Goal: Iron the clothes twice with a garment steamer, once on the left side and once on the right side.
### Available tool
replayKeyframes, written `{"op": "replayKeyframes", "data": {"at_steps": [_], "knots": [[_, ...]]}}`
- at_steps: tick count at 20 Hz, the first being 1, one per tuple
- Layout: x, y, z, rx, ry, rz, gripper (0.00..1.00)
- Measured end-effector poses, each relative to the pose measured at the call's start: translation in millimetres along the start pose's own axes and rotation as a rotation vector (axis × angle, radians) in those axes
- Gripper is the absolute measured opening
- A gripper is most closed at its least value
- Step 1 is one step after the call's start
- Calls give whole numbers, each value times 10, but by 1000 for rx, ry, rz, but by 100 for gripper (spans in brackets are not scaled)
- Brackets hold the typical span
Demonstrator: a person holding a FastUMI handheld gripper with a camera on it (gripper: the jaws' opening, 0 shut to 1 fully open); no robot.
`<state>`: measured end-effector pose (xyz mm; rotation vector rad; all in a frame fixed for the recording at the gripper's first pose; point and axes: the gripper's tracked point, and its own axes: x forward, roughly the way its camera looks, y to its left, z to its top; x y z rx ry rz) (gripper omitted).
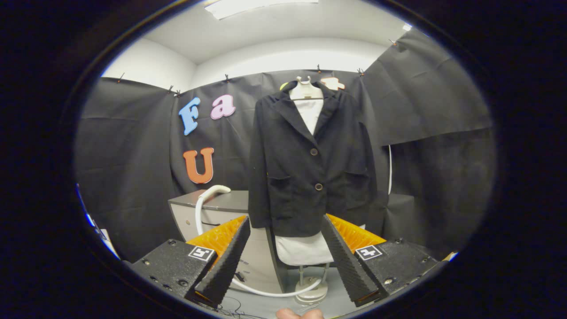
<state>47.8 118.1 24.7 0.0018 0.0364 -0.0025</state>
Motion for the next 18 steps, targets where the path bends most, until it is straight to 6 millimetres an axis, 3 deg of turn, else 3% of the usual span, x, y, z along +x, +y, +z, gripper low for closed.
{"op": "replayKeyframes", "data": {"at_steps": [5,12,18], "knots": [[285,760,242,-17,6,95,100],[922,1764,506,-47,25,272,100],[1807,2428,394,-99,123,327,100]]}}
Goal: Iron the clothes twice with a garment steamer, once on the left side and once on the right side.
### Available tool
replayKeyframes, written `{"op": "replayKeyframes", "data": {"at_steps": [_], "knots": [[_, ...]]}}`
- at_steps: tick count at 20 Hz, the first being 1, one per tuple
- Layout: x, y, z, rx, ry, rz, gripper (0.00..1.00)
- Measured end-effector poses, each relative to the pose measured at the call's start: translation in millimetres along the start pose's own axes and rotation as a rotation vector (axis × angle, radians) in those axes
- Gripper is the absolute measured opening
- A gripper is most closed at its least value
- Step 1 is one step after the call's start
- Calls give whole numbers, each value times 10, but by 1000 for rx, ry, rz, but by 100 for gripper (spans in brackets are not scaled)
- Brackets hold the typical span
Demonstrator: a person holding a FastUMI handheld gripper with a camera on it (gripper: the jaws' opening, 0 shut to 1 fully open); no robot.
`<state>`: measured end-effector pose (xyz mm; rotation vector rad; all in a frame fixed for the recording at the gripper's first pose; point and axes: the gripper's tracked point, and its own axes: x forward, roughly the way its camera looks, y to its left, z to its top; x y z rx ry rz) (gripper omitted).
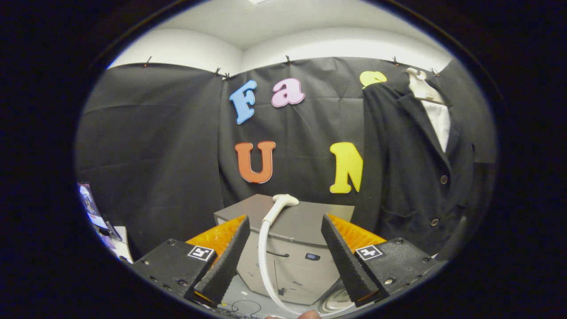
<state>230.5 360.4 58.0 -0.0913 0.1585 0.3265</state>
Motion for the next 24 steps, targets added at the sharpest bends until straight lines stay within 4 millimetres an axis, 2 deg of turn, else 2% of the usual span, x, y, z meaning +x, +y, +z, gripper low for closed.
{"op": "replayKeyframes", "data": {"at_steps": [4,10,12,15,19,24], "knots": [[761,197,-65,27,124,46,100],[1795,300,-255,82,333,59,100],[2062,304,-298,89,376,54,100],[2491,168,-417,89,440,-9,100],[2875,161,-698,113,538,-44,100],[3085,127,-973,95,617,-113,95]]}}
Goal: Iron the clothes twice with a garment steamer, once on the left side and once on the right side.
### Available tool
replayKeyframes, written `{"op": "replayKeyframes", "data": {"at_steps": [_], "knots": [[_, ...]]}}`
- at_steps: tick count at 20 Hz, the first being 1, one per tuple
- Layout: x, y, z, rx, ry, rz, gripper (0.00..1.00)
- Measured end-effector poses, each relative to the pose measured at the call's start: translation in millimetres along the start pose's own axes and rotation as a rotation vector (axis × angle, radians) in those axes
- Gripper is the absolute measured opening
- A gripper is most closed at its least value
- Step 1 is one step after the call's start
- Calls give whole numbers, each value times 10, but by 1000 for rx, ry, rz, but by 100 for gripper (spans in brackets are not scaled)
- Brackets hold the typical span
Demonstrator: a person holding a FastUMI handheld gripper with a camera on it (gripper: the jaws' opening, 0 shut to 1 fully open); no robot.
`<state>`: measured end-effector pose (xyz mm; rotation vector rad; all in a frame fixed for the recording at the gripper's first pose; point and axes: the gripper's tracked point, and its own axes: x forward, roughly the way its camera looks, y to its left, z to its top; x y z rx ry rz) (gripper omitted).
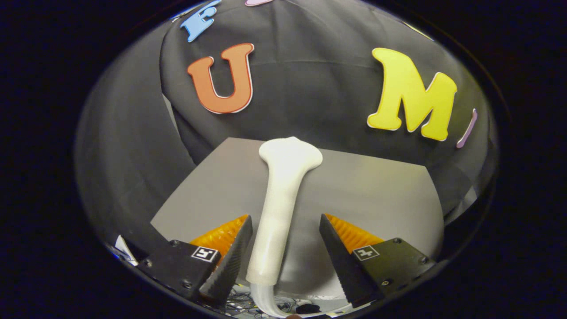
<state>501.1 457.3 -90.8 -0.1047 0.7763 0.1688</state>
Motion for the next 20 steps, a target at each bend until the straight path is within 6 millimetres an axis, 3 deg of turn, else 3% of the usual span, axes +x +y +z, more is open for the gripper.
{"op": "replayKeyframes", "data": {"at_steps": [7,11,12,20], "knots": [[132,1,-68,-14,19,-19,76],[163,119,-87,3,-6,-15,58],[170,139,-69,-2,-22,-21,49],[69,192,-27,46,-58,50,31]]}}
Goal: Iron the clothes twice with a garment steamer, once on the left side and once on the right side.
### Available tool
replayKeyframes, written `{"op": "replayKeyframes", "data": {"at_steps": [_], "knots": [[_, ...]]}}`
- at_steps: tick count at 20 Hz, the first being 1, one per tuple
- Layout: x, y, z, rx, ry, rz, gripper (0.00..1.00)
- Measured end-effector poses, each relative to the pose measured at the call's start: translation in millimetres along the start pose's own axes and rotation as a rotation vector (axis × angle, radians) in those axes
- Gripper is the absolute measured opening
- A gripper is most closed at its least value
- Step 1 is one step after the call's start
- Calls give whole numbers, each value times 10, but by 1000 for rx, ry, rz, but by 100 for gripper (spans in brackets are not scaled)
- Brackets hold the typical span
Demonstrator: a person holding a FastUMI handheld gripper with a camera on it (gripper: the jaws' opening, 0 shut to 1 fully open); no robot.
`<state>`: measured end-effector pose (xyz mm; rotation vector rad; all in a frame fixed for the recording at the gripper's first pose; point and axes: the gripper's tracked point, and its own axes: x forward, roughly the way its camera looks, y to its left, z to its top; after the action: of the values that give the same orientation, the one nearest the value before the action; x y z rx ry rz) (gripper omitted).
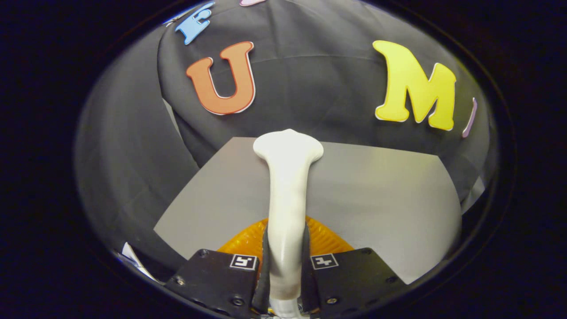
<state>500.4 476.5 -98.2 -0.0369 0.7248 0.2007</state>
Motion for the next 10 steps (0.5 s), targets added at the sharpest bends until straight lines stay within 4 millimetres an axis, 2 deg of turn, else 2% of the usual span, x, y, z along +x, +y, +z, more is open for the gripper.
{"op": "replayKeyframes", "data": {"at_steps": [4,10], "knots": [[-279,25,22,-16,-59,61,31],[-999,-25,276,-42,-242,122,30]]}}
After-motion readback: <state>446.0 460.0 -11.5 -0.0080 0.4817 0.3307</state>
